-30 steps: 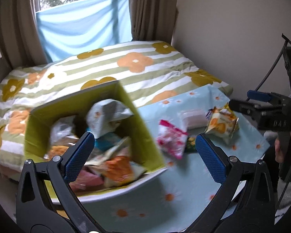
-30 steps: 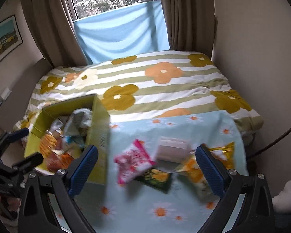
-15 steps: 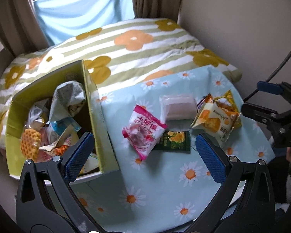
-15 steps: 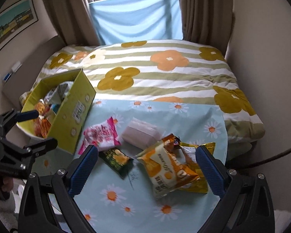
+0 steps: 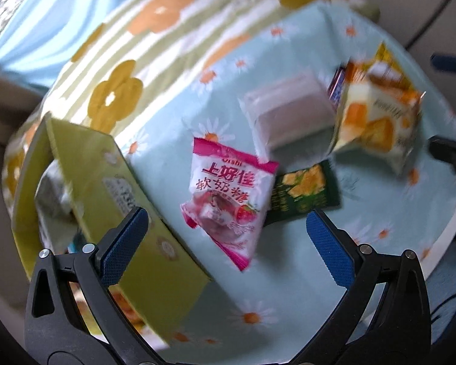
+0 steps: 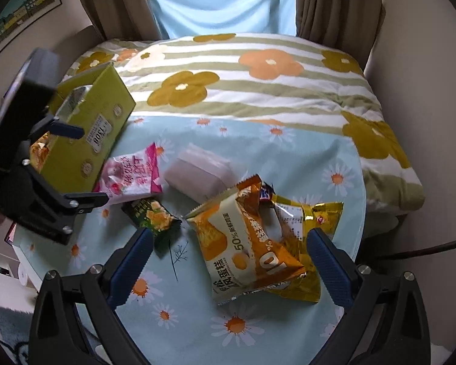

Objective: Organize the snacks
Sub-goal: 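Grasp the pink Oishi candy packet with the left tool while the right tool grasps the orange-white cake packet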

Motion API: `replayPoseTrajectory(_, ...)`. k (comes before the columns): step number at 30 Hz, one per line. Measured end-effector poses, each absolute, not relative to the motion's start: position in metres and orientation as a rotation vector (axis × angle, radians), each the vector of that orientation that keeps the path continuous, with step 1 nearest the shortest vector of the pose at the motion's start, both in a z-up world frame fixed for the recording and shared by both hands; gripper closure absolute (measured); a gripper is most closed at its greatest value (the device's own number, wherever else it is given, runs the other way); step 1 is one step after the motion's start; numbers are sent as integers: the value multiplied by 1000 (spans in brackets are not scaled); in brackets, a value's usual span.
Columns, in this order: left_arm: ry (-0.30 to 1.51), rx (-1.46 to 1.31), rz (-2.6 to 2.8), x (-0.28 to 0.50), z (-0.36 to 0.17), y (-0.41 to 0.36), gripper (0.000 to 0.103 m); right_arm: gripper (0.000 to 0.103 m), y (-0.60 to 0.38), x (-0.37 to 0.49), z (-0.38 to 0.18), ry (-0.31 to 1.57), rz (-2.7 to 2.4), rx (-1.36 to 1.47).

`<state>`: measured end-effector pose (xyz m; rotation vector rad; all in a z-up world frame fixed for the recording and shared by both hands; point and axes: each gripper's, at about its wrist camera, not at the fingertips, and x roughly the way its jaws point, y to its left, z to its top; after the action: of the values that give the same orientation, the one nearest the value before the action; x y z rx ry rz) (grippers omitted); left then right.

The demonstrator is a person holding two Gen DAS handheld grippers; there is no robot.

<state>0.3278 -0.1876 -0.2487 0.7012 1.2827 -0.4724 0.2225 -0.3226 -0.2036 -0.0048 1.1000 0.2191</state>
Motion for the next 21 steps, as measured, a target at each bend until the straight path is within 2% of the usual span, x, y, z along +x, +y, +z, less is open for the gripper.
replayPoseTrajectory(9, 1421, 914, -552, 356, -306, -202, 0, 3, -317, 232, -231, 1145, 178, -53)
replayPoseTrajectory(21, 1588, 952, -658, 375, -343, -207, 3, 3, -307, 243, -254, 1210, 187, -90)
